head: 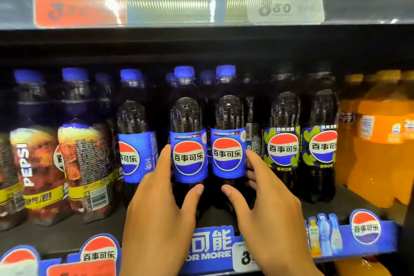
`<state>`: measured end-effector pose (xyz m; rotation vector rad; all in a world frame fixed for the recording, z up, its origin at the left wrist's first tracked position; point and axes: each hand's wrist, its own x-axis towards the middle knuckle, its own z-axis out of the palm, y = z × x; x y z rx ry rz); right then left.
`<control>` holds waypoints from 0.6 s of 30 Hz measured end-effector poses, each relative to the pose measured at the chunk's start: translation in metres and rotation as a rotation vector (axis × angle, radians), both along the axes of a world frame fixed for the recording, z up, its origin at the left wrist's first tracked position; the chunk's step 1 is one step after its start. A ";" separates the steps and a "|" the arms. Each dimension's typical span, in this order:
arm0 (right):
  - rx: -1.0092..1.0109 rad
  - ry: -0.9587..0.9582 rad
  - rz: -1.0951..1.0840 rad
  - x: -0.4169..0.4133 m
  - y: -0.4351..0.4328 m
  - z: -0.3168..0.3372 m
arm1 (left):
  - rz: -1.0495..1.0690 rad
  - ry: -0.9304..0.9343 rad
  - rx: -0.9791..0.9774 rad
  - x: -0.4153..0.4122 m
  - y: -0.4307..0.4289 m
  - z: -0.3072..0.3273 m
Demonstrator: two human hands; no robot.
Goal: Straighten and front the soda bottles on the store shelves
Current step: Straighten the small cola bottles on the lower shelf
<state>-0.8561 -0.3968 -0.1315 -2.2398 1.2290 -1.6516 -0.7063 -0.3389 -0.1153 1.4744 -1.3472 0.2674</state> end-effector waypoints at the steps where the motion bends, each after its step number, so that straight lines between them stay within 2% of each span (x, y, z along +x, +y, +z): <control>1: -0.001 0.009 -0.003 0.000 0.001 0.000 | 0.027 -0.015 0.004 -0.002 -0.001 0.000; 9: -0.017 0.083 -0.074 0.008 0.003 0.004 | 0.049 -0.011 -0.053 -0.001 0.006 0.000; 13: -0.008 0.023 -0.056 0.009 0.004 -0.001 | 0.255 -0.071 -0.148 0.026 0.023 0.008; 15: -0.021 -0.008 -0.078 0.010 0.006 -0.004 | 0.314 -0.083 -0.062 0.038 0.025 0.011; 18: -0.040 -0.050 -0.125 0.012 0.008 -0.006 | 0.270 -0.072 0.094 0.045 0.025 0.012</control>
